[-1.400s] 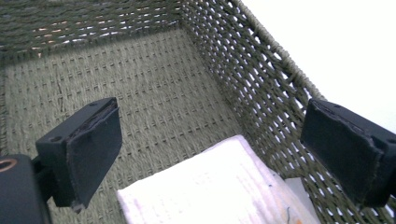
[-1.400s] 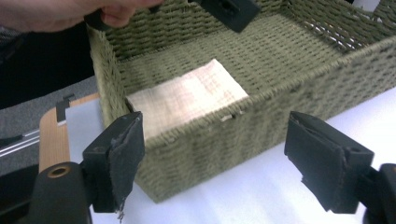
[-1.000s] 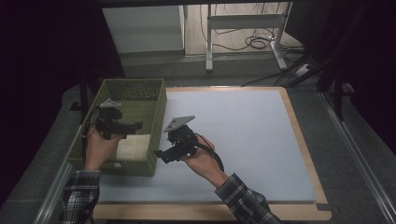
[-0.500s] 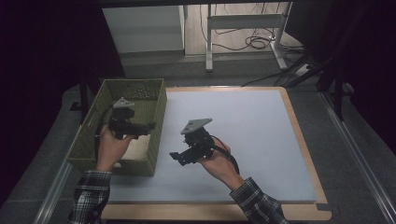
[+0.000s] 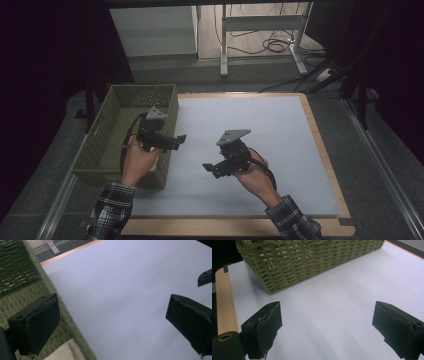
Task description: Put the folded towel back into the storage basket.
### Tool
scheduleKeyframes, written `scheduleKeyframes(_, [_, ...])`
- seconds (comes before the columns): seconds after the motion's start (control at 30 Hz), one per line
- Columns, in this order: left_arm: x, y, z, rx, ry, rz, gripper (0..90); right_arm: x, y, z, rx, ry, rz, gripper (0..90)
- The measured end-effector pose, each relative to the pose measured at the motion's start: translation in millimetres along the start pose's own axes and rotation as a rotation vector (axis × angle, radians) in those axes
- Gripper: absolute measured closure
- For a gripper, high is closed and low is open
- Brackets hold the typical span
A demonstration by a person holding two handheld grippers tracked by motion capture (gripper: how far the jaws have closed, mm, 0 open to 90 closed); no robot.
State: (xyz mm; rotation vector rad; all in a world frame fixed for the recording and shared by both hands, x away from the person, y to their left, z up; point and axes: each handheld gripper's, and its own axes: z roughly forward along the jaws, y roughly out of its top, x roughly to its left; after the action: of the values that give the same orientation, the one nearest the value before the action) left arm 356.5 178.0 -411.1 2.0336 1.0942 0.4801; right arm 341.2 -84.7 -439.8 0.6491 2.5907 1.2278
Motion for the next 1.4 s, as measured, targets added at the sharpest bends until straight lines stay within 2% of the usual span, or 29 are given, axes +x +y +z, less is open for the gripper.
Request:
scheduleKeyframes(0.37, [-33.8,6.3,21.3,-0.008,-0.06,0.027,0.0,-18.7,-28.3,-29.4,0.001,-0.044,0.034,8.6])
scheduleKeyframes(0.53, [-48.8,8.6,30.9,-0.017,-0.083,0.032,0.0,-26.1,-42.4,-44.1,0.008,-0.079,0.036,8.5])
scheduleKeyframes(0.57, [-55.2,9.3,35.4,-0.018,-0.089,0.038,0.0,-28.6,-48.8,-49.5,0.015,-0.095,0.036,8.4])
scheduleKeyframes(0.63, [-58.3,9.5,37.7,-0.017,-0.093,0.041,0.0,-30.2,-52.1,-52.5,0.018,-0.102,0.035,8.3])
scheduleKeyframes(0.77, [-74.5,7.9,47.4,-0.022,-0.109,0.053,0.0,-38.4,-68.1,-66.9,0.023,-0.129,0.047,8.0])
scheduleKeyframes(0.8, [-74.5,7.9,47.4,-0.022,-0.109,0.053,0.0,-38.4,-68.1,-66.9,0.023,-0.129,0.047,8.0])
scheduleKeyframes(1.0, [-87.1,-0.8,53.5,-0.028,-0.136,0.059,0.0,-47.1,-86.1,-83.5,0.022,-0.159,0.066,7.5])
scheduleKeyframes(1.1, [-92.8,-10.4,56.7,-0.028,-0.142,0.068,0.0,-50.1,-96.9,-90.9,0.028,-0.174,0.072,6.8])
scheduleKeyframes(1.2, [-95.2,-16.0,58.1,-0.025,-0.145,0.073,0.0,-50.9,-102.8,-92.8,0.031,-0.184,0.068,6.2])
scheduleKeyframes(1.4, [-98.4,-36.7,63.9,-0.005,-0.141,0.075,0.0,-53.4,-122.5,-93.7,0.046,-0.198,0.088,4.5])
